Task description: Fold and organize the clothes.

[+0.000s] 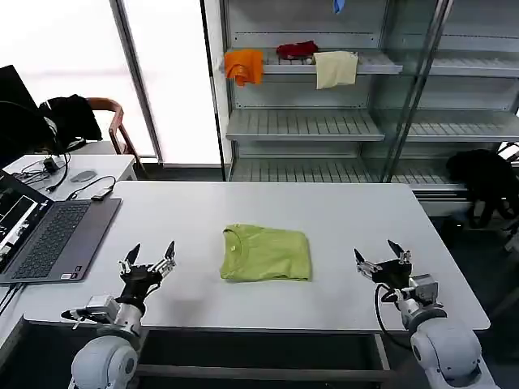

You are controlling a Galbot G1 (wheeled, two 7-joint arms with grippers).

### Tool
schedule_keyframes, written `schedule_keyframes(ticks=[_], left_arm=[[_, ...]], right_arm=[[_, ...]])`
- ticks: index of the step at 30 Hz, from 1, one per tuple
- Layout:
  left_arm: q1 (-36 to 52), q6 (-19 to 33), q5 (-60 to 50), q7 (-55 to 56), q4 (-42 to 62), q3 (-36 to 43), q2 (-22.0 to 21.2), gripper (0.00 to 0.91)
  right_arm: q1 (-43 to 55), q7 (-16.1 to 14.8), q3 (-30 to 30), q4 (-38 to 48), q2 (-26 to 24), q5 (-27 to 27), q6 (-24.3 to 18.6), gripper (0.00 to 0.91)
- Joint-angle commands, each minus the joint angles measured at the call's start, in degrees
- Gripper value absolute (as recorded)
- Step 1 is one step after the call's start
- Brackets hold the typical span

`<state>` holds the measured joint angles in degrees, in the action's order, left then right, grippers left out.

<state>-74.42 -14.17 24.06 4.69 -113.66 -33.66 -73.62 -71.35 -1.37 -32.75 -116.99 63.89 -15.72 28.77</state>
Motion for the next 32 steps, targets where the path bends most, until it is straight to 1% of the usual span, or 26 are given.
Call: schedule_keyframes(ticks=[1, 4, 8, 12, 16, 18, 21, 26, 32], left_arm=[[0.0, -3.3, 5.4, 1.6, -2.1, -1.6, -0.7, 0.907], [1.2, -3.1, 2.8, 2.9, -1.5, -1.7, -1.2, 0.907], [0.7, -2.8, 3.1, 2.2, -1.5, -2.2, -1.2, 0.907], [-0.3, -0.1, 2.9, 0.6, -1.6, -2.3, -1.0, 0.907], [-2.1, 0.0, 3.1, -2.9, -3.1, -3.2, -0.7, 0.907], [-2.2, 0.0, 3.0, -2.8, -3.3, -3.1, -0.6, 0.907], [-2.1, -0.4, 3.1, -1.9, -3.4, -3.0, -0.7, 0.907], [-2.4, -3.9, 5.6, 3.4, -5.3, -2.0, -0.6, 0.907], [-2.6, -3.6, 5.3, 3.3, -5.3, -1.8, -0.3, 0.907]], right_arm=[[-1.7, 1.8, -1.4, -4.7, 2.4, -4.2, 2.3, 0.907], [-1.5, 2.5, -0.7, -4.8, 3.0, -3.8, 2.6, 0.907], [-1.2, 3.9, 0.4, -5.2, 3.9, -3.2, 4.0, 0.907], [-0.5, 3.9, 1.7, -5.6, 4.9, -1.6, 4.3, 0.907], [-0.3, 3.6, 3.3, -6.5, 5.6, 0.2, 4.3, 0.907], [-0.3, 3.5, 3.9, -6.7, 5.7, 0.9, 4.3, 0.907], [-0.4, 3.6, 4.8, -7.1, 6.0, 1.5, 4.3, 0.907], [-0.4, 3.4, 5.8, -7.3, 6.0, 2.1, 4.3, 0.907], [0.2, 2.8, 6.8, -6.2, 5.9, 2.0, 4.4, 0.907]])
